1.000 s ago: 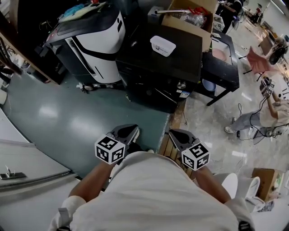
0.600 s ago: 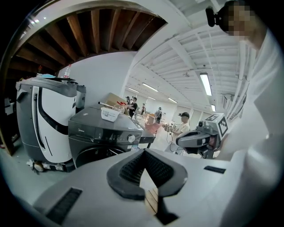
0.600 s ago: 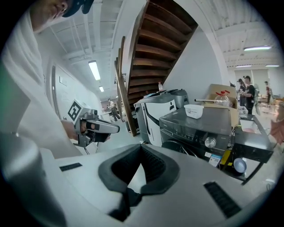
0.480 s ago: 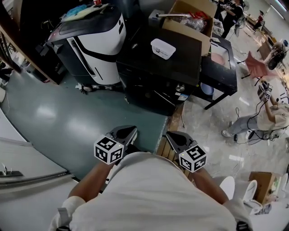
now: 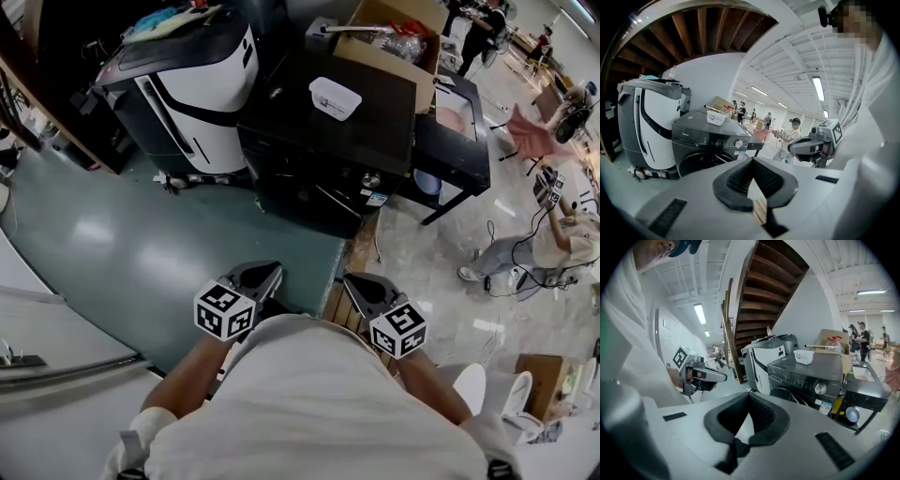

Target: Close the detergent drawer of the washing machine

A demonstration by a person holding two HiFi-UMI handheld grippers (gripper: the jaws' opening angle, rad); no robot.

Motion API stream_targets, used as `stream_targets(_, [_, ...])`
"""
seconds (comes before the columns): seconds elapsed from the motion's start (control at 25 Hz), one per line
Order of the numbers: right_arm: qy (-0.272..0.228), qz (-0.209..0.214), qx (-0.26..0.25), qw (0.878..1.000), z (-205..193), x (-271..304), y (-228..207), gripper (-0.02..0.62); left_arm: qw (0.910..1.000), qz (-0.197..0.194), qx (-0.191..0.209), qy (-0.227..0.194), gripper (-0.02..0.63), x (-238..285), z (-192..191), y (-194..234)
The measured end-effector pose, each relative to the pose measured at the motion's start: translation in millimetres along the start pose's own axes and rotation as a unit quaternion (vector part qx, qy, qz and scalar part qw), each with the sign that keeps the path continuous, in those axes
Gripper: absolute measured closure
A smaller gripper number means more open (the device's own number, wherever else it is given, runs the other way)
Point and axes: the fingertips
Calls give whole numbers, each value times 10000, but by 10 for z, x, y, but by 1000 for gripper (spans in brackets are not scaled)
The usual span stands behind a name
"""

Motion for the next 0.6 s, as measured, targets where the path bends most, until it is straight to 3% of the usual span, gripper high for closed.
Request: stream_targets(0.6, [22,14,44,10000,-100,22,1,592,10000,33,-30,66,611,42,-74,27])
Point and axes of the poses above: the fingertips, and each gripper's own axes: x forward along the fingers, y to its left, z out of its top, and after that the axes turned 1 degree about -z, right-handed
